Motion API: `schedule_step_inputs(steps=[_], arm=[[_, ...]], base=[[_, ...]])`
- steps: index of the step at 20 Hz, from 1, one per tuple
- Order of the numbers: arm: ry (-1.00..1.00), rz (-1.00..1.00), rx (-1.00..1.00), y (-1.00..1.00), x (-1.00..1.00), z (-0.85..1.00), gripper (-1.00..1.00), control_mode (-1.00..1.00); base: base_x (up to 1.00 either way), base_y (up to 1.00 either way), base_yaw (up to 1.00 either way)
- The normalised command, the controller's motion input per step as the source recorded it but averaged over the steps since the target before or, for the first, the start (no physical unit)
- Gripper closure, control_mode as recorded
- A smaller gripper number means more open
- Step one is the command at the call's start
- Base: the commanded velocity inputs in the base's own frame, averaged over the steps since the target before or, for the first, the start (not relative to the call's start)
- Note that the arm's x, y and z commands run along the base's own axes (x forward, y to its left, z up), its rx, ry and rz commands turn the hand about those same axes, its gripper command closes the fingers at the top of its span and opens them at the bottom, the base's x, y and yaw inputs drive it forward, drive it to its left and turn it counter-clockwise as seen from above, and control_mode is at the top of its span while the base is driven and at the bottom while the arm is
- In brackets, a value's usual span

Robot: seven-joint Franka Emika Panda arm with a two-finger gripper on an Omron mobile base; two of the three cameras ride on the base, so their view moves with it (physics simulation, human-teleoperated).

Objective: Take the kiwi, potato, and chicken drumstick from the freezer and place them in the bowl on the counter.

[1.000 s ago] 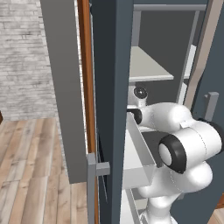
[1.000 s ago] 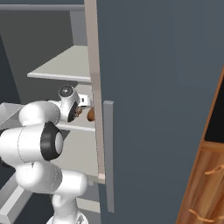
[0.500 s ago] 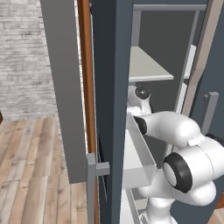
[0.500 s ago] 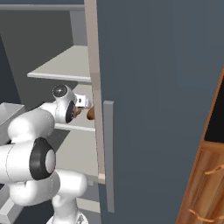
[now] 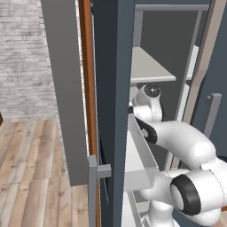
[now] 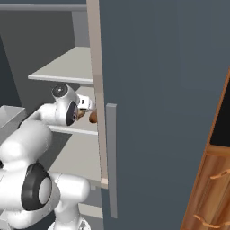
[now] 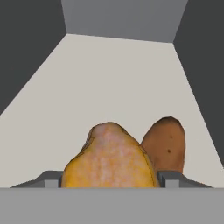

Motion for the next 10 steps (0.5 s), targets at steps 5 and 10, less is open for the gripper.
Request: schedule_step_inputs(steps=[5, 10], arm=[[0.0, -0.02, 0.0, -0.29, -0.56, 0.13, 1.0, -1.0], [0.0, -0.03, 0.0, -0.17, -0.76, 0.09, 1.0, -1.0]], base=[[0.0, 0.0, 0.0], [0.0, 0.0, 0.0]])
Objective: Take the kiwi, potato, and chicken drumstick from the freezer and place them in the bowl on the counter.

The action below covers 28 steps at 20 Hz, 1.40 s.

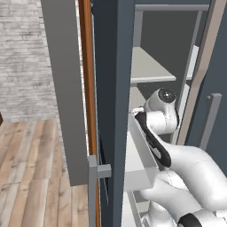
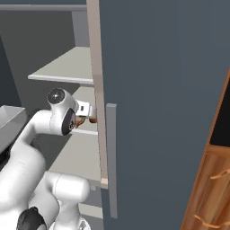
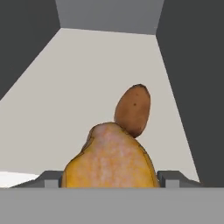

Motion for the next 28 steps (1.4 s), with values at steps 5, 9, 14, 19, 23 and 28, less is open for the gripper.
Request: schedule_step_inputs(steps=[5, 9, 14, 19, 23, 28], arm=[[0.01, -0.06, 0.0, -0.05, -0.8, 0.24, 1.0, -1.0], [0.04, -0.06, 0.0, -0.13, -0.74, 0.39, 1.0, -1.0], [0.08, -0.02, 0.0, -0.08, -0.71, 0.42, 1.0, -1.0], [0.07, 0.0, 0.02, -0.09, -0.76, 0.4, 1.0, -1.0], [0.06, 0.0, 0.04, -0.27, -0.81, 0.43, 1.0, -1.0], [0.02, 0.0, 0.03, -0.16, -0.89, 0.31, 1.0, -1.0]], base=[[0.0, 0.0, 0.0], [0.0, 0.0, 0.0], [0.0, 0.0, 0.0], [0.0, 0.0, 0.0], [0.0, 0.0, 0.0], [0.0, 0.0, 0.0]])
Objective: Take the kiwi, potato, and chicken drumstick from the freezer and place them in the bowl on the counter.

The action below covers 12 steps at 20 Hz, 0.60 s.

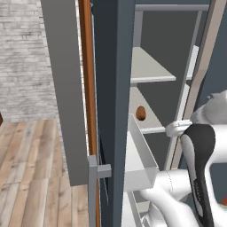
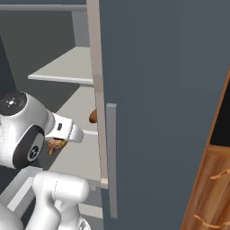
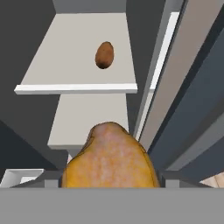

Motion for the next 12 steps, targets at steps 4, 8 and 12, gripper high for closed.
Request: schedule_step_inputs(steps=[4, 8, 12], arm=[[0.02, -0.03, 0.0, 0.01, -0.72, 0.38, 1.0, -1.0], [0.02, -0.03, 0.0, 0.17, -0.39, 0.56, 1.0, -1.0], [0.02, 0.0, 0.0, 0.02, -0.2, 0.43, 1.0, -1.0]], base=[[0.0, 0.0, 0.0], [0.0, 0.0, 0.0], [0.0, 0.0, 0.0]])
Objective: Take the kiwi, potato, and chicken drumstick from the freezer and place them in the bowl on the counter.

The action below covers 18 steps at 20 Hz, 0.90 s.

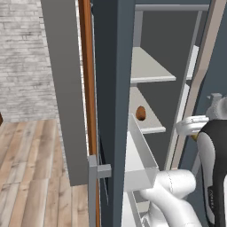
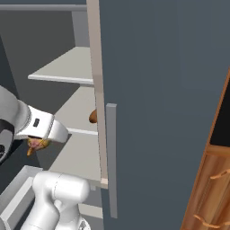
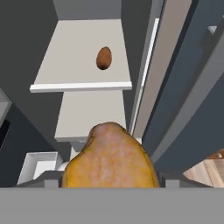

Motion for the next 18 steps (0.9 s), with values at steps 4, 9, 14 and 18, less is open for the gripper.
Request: schedule_step_inputs(steps=[4, 9, 14, 18], arm=[[0.0, 0.0, -0.01, 0.0, -0.18, 0.15, 1.0, -1.0], [0.0, 0.0, -0.04, 0.13, -0.16, 0.03, 1.0, -1.0], [0.0, 0.0, -0.03, 0.19, -0.09, 0.0, 1.0, -1.0], [0.0, 0.0, 0.0, 0.0, 0.0, 0.0, 1.0, 1.0]], base=[[0.0, 0.0, 0.0], [0.0, 0.0, 0.0], [0.0, 0.0, 0.0], [-0.31, -0.04, 0.0]])
